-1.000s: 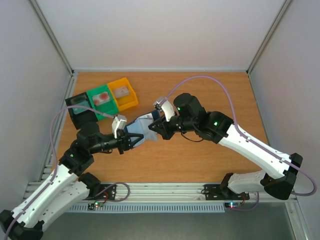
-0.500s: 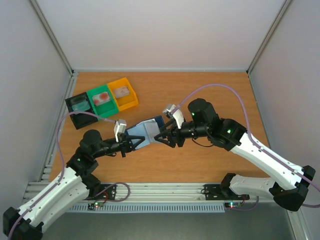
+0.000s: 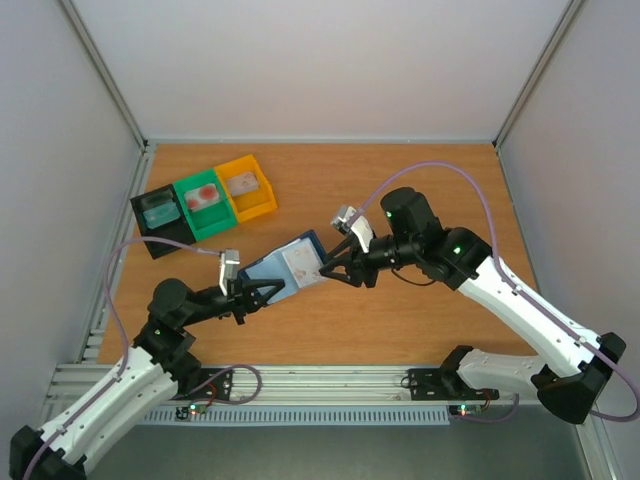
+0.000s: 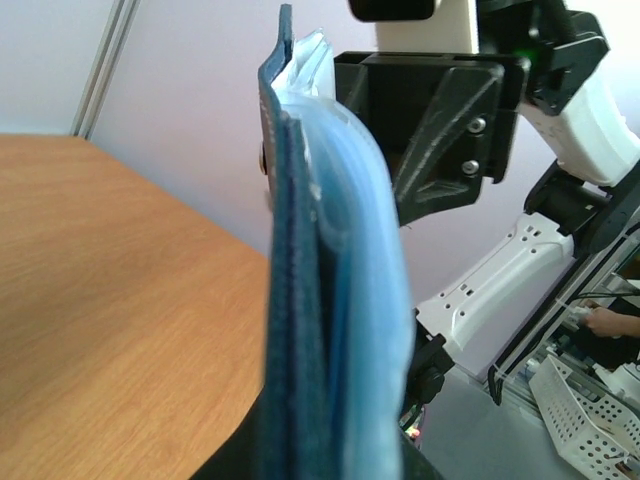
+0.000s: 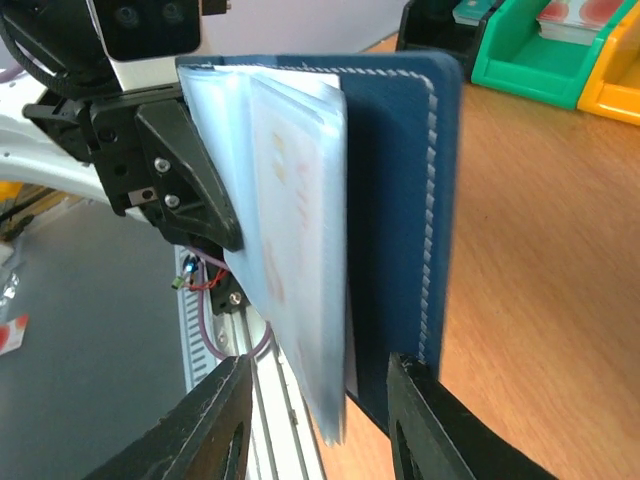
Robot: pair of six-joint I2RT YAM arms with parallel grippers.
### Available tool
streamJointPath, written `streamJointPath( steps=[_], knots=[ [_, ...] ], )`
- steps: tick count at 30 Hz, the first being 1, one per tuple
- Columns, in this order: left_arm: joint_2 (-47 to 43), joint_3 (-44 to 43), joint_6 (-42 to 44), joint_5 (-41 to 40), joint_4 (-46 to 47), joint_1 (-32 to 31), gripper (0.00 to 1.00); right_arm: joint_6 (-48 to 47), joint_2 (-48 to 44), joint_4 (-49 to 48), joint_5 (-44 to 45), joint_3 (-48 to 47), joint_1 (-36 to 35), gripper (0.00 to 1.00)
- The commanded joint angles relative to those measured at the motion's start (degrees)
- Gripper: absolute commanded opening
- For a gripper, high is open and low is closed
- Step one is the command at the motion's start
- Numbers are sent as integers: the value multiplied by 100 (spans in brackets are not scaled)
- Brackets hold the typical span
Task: Take the credit cards out of the card holder
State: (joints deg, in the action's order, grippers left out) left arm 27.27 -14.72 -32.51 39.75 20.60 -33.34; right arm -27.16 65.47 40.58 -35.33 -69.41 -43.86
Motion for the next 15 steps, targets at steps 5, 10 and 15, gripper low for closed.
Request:
streamJointPath(
  steps=[5, 10, 15],
  knots=[
    [-378, 104, 317, 68, 590, 25, 0, -661, 54, 399, -55, -470, 164, 37],
    [-486, 136, 374, 86, 525, 21, 0, -706, 229, 246, 108, -606, 164, 31],
    [-503, 136, 430, 95, 504, 22, 0, -613, 420, 207, -48, -725, 159, 30]
  ],
)
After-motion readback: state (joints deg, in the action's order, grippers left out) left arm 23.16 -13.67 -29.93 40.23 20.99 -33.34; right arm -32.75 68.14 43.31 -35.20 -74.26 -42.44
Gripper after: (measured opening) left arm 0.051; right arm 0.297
